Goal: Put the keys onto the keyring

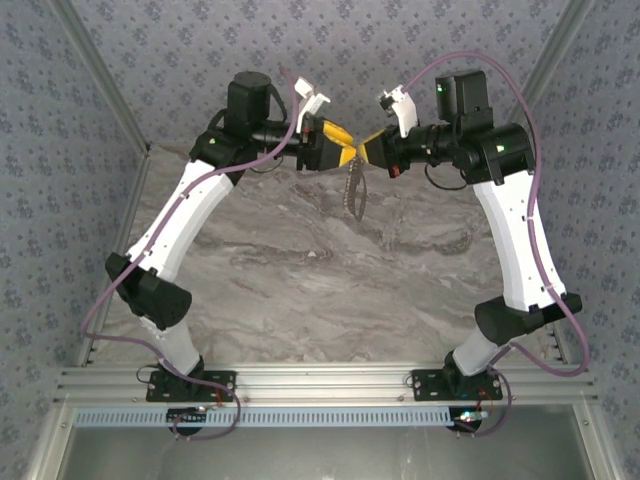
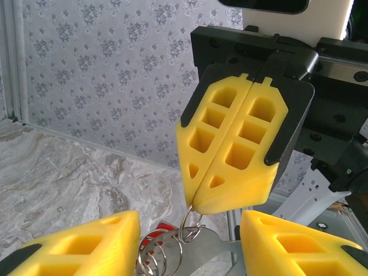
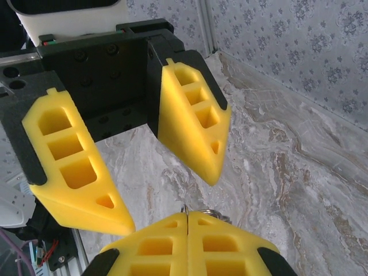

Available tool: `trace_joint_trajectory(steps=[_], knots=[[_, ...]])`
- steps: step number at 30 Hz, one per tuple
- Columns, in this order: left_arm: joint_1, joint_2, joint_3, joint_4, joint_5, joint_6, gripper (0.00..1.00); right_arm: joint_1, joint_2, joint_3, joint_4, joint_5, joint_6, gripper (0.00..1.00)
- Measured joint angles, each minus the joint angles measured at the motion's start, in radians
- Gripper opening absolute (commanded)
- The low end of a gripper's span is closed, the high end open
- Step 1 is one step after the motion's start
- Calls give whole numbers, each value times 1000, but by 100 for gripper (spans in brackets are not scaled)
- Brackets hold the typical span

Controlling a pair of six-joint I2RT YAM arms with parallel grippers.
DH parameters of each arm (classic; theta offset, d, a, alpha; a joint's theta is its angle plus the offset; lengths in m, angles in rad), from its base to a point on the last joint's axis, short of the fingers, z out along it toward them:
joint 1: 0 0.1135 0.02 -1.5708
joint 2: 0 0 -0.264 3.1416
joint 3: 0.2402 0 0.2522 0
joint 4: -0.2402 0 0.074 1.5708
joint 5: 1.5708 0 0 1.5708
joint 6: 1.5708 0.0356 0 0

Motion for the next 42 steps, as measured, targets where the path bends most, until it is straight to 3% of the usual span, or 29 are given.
trace_joint_trajectory(steps=[9,22,27,31,34,42], knots=[[-2,18,0,11,18,-12,37,0,9,0,19,-21,12,0],[-6,24,5,45,48,-59,4,-4,10,3,31,-21,23,0],[-6,30,26,45,45,-70,0,-8,9,12,40,-21,31,0],[-7,30,34,48,26,-76,0,-12,9,12,62,-19,62,29],[-11,30,41,56,10,-79,0,-33,4,-5,90,-13,89,43],[-36,30,43,76,-47,-84,0,-148,-138,-265,349,-87,264,50]])
